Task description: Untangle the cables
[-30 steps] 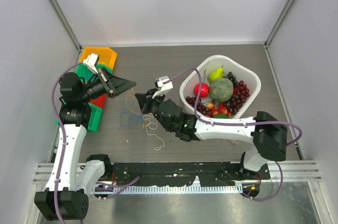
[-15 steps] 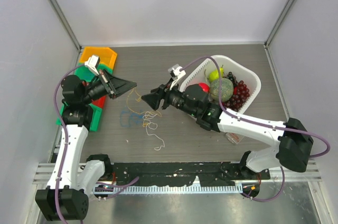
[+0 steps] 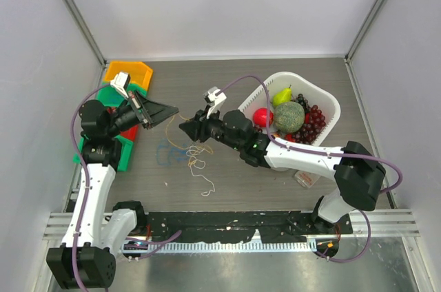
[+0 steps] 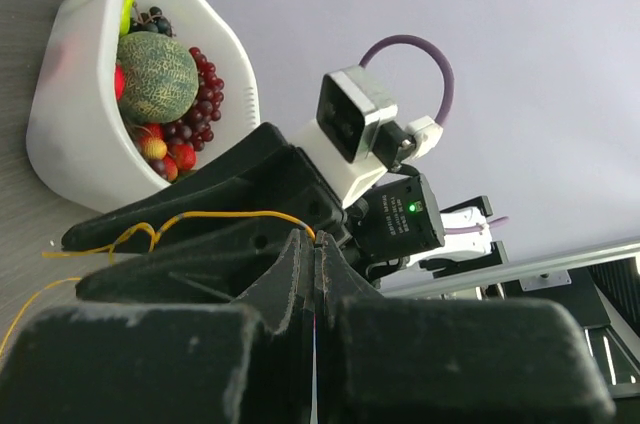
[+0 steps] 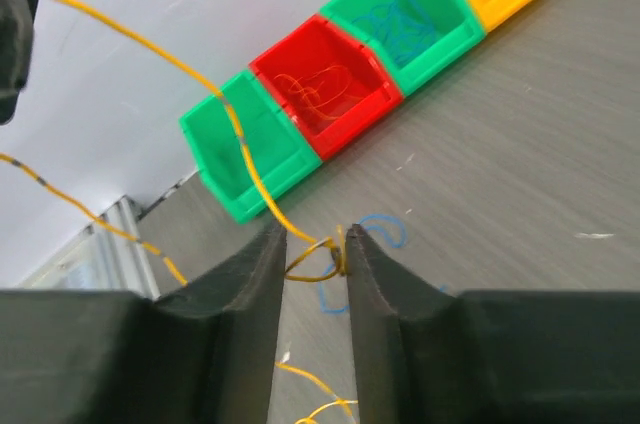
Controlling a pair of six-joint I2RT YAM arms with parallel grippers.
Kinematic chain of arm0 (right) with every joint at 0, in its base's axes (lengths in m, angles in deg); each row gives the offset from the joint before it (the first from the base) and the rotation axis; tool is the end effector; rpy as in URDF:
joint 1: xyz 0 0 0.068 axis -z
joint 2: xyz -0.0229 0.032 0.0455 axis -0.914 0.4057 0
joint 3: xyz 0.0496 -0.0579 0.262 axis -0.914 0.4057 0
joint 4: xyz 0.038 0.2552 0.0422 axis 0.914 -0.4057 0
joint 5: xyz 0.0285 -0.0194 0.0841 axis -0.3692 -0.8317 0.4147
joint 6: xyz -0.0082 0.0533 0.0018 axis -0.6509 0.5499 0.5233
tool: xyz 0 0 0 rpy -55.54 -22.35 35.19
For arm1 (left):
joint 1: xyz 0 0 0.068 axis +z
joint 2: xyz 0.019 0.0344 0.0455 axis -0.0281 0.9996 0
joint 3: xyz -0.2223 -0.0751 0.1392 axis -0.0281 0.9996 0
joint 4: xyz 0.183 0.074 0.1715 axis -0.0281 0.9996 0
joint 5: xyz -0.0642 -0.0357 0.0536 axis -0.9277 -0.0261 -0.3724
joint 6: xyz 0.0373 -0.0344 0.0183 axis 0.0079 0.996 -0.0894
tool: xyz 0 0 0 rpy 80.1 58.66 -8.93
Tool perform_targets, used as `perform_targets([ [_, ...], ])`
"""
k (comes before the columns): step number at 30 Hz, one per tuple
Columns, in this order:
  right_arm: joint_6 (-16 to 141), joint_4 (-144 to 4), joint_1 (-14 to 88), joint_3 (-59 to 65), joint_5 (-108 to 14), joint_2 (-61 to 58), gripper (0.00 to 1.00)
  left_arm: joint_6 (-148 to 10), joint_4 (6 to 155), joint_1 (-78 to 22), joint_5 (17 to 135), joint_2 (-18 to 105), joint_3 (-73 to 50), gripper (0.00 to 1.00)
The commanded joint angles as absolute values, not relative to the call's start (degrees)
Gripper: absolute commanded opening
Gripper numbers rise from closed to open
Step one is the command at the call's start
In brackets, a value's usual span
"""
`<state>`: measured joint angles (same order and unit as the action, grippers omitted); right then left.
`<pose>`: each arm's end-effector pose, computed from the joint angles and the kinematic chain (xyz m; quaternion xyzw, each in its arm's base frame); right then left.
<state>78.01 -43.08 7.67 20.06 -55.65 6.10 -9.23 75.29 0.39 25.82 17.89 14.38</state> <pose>0.1924 0.3117 0.2985 -0.2212 0.6954 0.4393 0.5239 0.1905 -0.0238 0.3681 -0.0686 0.6898 -0.6388 0.3339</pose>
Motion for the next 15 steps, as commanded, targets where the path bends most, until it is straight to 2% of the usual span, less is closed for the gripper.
perform_targets([
  [1,74.7,-35.2,7.7,19.0,-61.3,4.6,0.24,-8.7,71.6,0.6,24.0,16.2,15.2,0.0],
  [2,73.2,-35.1,7.8,19.2,-61.4,4.0,0.11,-8.8,71.5,0.6,23.8,16.2,15.4,0.0],
  [4,71.0,-35.1,8.0,20.6,-61.1,2.5,0.01,-10.1,72.3,0.7,23.6,15.9,15.7,0.0],
  [6,67.9,-35.3,9.3,22.3,-57.6,0.9,0.01,-14.5,76.8,0.6,23.8,15.3,15.5,0.0],
  [8,64.5,-39.5,11.0,21.9,-49.3,-0.2,0.01,-22.0,84.4,0.6,25.1,14.8,15.2,0.0],
  [10,60.0,-44.6,12.0,20.6,-45.7,-0.9,0.01,-24.3,86.0,0.7,25.2,14.9,16.1,0.0],
  [11,57.1,-48.7,12.6,19.3,-41.7,-1.2,0.01,-29.2,89.4,0.6,26.1,15.1,15.4,0.03],
  [12,55.9,-51.0,13.1,18.6,-37.5,-1.3,0.01,-34.5,95.7,0.6,27.7,15.5,13.8,0.12],
  [14,50.8,-60.2,14.1,15.2,-32.1,-1.0,0.01,-46.8,111.6,0.6,34.5,15.8,9.1,0.37],
  [15,47.3,-66.7,14.3,12.8,-30.4,-0.7,0.01,-51.4,116.0,0.6,38.8,15.8,7.5,0.45],
])
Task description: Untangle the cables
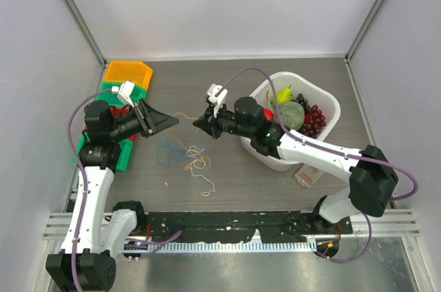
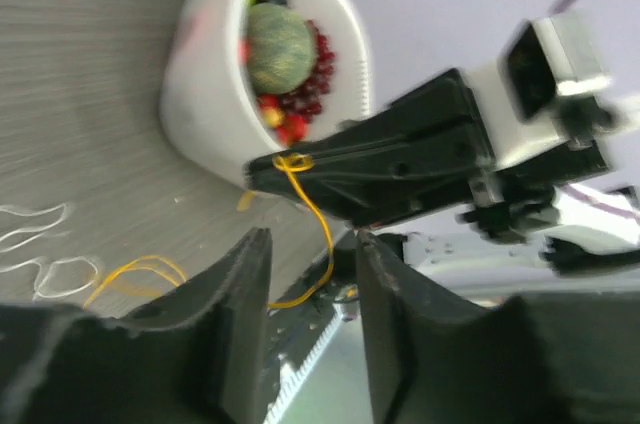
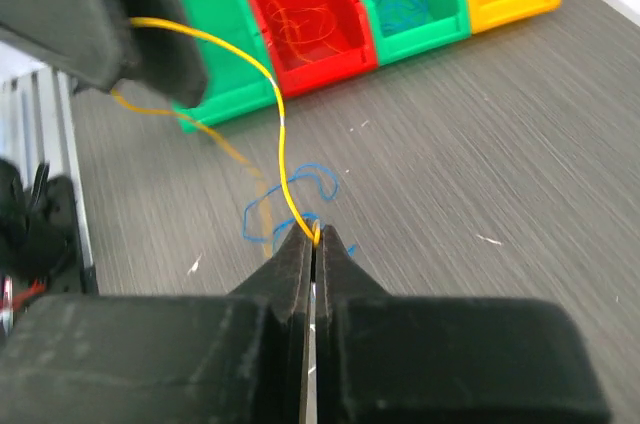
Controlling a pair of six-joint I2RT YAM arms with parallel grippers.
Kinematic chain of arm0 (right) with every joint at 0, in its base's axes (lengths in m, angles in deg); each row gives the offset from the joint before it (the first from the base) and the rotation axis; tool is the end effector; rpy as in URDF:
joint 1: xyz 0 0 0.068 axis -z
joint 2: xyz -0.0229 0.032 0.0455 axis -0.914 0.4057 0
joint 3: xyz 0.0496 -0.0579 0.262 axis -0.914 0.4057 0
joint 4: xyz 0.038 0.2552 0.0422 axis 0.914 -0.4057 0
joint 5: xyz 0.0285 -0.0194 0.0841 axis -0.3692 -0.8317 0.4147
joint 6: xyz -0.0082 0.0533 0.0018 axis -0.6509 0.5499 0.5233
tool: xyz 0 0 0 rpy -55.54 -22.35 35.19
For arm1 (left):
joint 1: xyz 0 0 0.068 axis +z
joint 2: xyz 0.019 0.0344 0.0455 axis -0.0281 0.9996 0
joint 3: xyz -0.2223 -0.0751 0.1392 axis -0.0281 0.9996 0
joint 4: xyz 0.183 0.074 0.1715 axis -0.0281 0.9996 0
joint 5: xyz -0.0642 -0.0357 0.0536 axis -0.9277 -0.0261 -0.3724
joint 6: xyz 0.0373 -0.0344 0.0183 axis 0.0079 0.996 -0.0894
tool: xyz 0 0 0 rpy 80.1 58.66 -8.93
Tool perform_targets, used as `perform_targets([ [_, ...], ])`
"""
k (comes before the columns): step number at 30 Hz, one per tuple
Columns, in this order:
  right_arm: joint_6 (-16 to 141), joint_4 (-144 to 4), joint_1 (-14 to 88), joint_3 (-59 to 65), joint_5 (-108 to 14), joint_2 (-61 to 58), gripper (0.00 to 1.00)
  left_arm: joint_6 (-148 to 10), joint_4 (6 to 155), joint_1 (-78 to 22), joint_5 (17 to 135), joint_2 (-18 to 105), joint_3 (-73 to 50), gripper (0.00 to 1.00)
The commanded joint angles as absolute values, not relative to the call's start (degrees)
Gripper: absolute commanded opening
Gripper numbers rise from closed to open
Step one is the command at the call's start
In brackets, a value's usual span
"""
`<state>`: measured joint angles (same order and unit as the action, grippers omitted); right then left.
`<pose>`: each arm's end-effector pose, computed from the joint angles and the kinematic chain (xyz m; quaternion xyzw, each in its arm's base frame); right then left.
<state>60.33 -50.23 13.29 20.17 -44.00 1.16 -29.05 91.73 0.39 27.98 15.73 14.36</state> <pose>0.2050 0.2810 0.3134 -0.3594 0.6501 0.3820 0.5498 0.1810 -0.0234 0.3477 -0.0348 0.7393 -0.5677 0.3605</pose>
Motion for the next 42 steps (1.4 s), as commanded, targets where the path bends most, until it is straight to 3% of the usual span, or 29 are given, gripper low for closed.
perform_targets([
  [1,45.4,-69.3,14.4,10.8,-27.8,-0.9,0.01,-54.5,118.5,0.5,42.7,15.6,6.1,0.53],
  [3,42.1,-78.0,14.5,9.0,-24.4,-1.0,0.01,-57.0,119.5,-0.7,46.2,15.0,4.9,0.67],
  [5,40.2,-83.1,14.4,7.7,-23.3,-1.5,0.01,-56.1,117.7,-1.1,45.5,14.6,4.8,0.7],
  [10,36.2,-92.7,14.4,5.2,-25.8,-1.8,0.01,-51.3,109.7,-1.1,40.9,14.3,6.2,0.7],
  [14,35.2,-92.6,14.4,5.7,-26.3,-2.8,0.01,-45.1,101.1,-6.5,27.8,19.7,7.5,0.66],
  [19,34.4,-93.3,14.3,4.3,-26.8,-1.9,0.01,-49.1,103.8,-19.1,32.0,23.1,7.2,0.71],
  [25,34.5,-92.7,14.4,3.9,-25.3,-2.8,0.01,-52.8,107.6,-21.4,35.4,27.1,6.7,0.69],
  [29,34.7,-92.3,14.5,4.2,-25.1,-3.4,0.01,-52.8,107.6,-22.3,32.6,29.1,6.7,0.59],
  [37,38.7,-87.2,15.4,6.1,-26.1,-4.8,0.01,-55.2,109.5,-23.2,31.0,27.8,6.3,0.06],
  [39,42.2,-84.5,15.4,7.2,-28.2,-5.6,0.1,-55.6,109.3,-23.3,32.3,26.5,6.4,0.0],
  [40,45.1,-82.6,15.4,8.1,-29.5,-6.4,0.27,-55.7,109.1,-23.2,32.8,26.0,6.3,0.0],
  [42,51.1,-78.9,15.5,11.0,-37.4,-8.8,0.46,-54.5,108.0,-23.2,33.1,25.0,6.5,0.0],
])
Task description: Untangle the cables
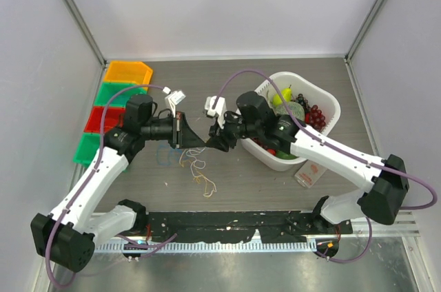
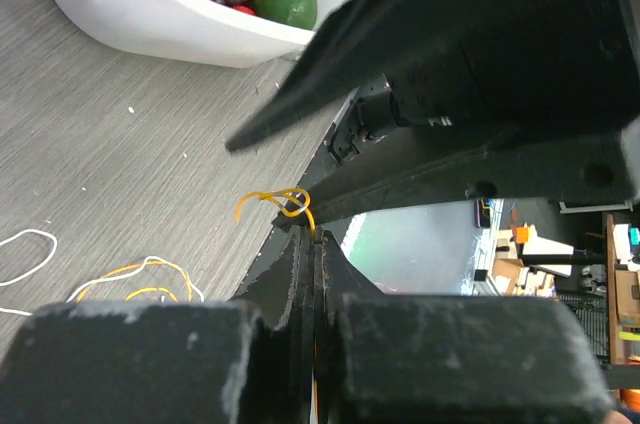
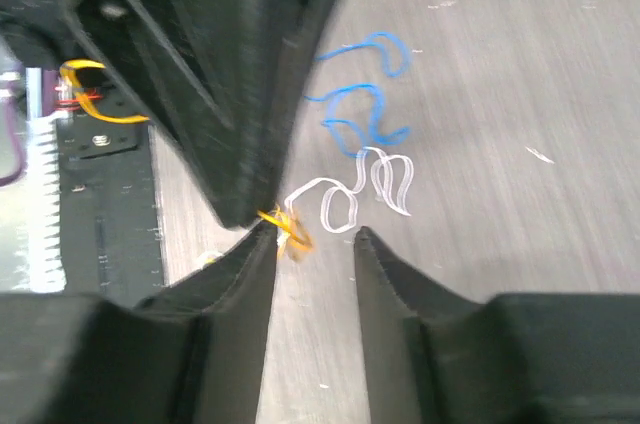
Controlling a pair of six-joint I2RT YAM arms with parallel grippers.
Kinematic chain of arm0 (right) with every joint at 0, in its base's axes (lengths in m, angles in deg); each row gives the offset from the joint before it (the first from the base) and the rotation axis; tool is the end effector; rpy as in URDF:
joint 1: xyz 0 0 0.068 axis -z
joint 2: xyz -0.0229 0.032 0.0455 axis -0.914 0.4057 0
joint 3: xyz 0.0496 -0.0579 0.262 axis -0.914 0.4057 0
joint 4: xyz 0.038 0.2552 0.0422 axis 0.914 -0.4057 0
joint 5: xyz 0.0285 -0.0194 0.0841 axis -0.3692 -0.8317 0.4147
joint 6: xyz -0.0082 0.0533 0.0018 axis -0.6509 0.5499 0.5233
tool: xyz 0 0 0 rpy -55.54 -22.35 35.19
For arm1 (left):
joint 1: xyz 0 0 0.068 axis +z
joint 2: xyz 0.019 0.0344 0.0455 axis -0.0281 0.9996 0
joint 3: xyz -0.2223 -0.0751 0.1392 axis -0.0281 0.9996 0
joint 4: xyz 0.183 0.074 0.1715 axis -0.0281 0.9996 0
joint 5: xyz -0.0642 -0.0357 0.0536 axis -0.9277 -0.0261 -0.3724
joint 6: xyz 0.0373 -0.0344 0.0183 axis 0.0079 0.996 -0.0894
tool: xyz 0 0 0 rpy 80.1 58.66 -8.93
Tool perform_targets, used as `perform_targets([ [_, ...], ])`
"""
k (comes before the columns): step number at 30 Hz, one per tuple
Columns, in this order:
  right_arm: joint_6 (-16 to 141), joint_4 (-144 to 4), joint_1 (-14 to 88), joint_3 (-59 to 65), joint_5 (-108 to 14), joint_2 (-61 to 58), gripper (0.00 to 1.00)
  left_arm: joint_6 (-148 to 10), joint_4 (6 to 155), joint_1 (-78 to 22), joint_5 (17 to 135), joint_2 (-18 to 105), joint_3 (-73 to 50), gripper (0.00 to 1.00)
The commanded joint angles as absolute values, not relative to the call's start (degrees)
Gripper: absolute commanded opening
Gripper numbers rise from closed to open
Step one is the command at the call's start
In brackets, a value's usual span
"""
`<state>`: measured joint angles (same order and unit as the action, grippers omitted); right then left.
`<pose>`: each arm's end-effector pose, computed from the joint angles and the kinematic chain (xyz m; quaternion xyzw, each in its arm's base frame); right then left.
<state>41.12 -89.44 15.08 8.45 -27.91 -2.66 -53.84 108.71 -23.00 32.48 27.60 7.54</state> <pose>0.1879 0.2576 0.3381 -0.5534 0.6440 0.3444 0.4005 0.1919 -0.1053 0.3237 0.1727 0.7958 -0.5286 0.2398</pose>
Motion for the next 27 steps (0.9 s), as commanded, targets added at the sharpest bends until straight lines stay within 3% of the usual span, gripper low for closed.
perform_targets([
  [1,55.5,-77.6,15.7,13.4,-39.6,-10.2,0.5,-54.1,107.5,-23.2,33.1,24.9,6.5,0.0],
  [3,63.6,-74.1,17.2,16.9,-42.4,-13.6,0.61,-53.7,107.3,-23.2,33.1,24.5,6.5,0.0],
  [6,71.7,-74.2,19.1,17.5,-43.8,-16.6,0.63,-54.0,106.6,-23.2,33.7,23.6,6.7,0.0],
  [9,82.8,-73.9,20.3,16.7,-41.4,-16.9,0.52,-54.1,105.5,-23.2,34.0,22.3,7.5,0.0],
  [13,89.7,-70.0,20.4,17.1,-33.5,-15.5,0.47,-53.3,103.5,-23.2,33.0,21.3,8.2,0.0],
  [16,84.4,-64.4,20.4,19.1,-23.7,-15.1,0.36,-51.8,102.6,-23.2,30.1,22.4,8.0,0.0],
  [27,72.1,-62.7,22.5,18.7,-11.6,-12.2,0.29,-47.0,100.0,-23.2,23.9,25.2,7.2,0.0],
])
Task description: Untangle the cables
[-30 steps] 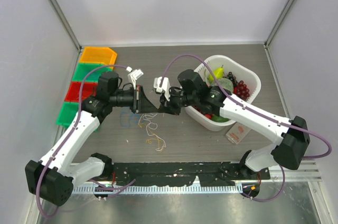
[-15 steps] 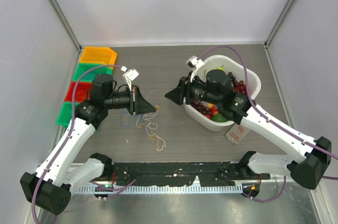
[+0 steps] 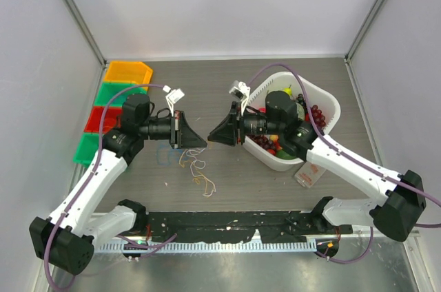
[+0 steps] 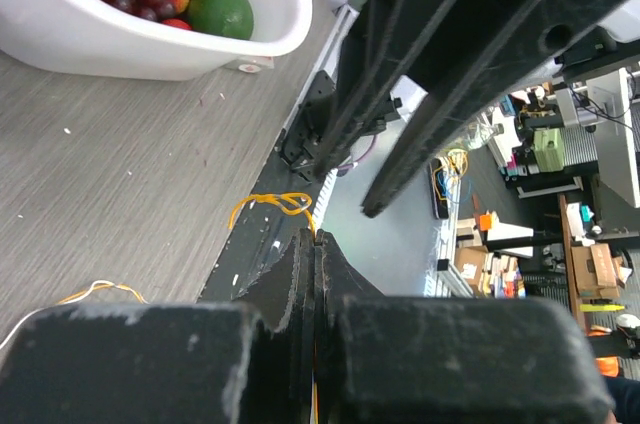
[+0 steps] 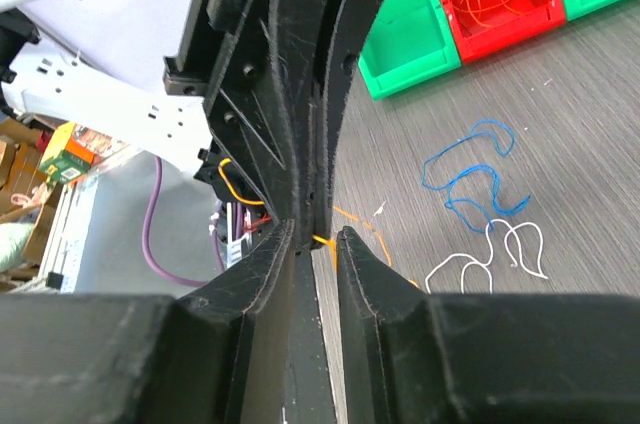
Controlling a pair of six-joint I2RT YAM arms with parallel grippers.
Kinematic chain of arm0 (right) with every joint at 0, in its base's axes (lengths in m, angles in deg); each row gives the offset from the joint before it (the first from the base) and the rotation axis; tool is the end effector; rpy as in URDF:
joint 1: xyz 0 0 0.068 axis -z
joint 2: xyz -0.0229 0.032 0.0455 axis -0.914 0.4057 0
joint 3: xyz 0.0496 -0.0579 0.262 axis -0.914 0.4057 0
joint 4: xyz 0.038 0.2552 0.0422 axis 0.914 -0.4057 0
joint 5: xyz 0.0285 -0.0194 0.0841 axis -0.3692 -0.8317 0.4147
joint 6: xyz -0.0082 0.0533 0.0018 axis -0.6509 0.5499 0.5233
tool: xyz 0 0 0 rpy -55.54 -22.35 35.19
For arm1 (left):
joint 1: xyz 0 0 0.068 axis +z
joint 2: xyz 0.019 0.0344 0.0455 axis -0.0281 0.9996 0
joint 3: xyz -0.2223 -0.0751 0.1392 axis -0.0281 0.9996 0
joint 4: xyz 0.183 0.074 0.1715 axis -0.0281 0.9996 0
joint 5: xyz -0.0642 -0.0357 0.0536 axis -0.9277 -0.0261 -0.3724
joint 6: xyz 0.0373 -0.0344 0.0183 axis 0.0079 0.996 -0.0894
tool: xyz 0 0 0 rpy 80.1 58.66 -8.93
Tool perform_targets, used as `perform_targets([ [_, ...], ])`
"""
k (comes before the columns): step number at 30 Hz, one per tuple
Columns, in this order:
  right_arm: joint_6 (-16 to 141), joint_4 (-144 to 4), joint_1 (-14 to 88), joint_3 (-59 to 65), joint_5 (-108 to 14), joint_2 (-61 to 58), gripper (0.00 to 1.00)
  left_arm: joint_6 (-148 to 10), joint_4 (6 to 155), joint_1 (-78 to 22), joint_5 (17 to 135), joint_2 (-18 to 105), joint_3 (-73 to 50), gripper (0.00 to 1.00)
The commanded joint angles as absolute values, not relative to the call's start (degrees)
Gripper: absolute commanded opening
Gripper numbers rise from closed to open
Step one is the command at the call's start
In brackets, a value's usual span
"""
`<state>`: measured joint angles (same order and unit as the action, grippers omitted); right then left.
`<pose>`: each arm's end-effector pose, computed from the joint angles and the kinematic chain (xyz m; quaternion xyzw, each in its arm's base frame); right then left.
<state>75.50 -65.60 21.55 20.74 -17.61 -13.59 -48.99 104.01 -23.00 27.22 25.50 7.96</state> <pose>0.1845 0.2116 0.3584 -0.3581 0.6496 0.5367 0.4022 0.1850 -0.1046 0.3365 0.1855 0.7632 -0.5723 0.2357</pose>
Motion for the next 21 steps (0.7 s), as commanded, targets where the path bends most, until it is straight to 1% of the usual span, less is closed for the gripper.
perform_targets([
  [1,72.0,-62.7,22.6,19.1,-11.0,-12.2,0.29,-46.8,99.9,-23.3,23.7,25.2,7.1,0.0],
  [3,72.2,-61.9,22.9,19.8,-9.3,-12.0,0.32,-46.0,98.9,-23.2,23.0,25.1,7.4,0.0],
  [6,73.3,-61.2,23.3,20.2,-8.5,-11.6,0.32,-44.9,97.5,-23.2,22.6,24.9,7.7,0.0],
  [8,74.3,-59.7,23.4,20.5,-8.0,-11.2,0.31,-44.4,97.0,-23.1,22.2,24.8,7.6,0.0],
  [10,75.0,-58.7,23.4,20.6,-6.7,-10.8,0.26,-44.4,97.0,-23.1,22.2,25.0,7.5,0.0],
  [11,75.2,-58.5,23.4,20.7,-6.7,-10.9,0.25,-44.5,97.2,-23.1,22.2,25.0,7.4,0.0],
  [21,77.2,-57.3,23.4,22.2,-5.8,-11.1,0.24,-43.3,95.4,-23.1,21.8,24.9,7.4,0.0],
])
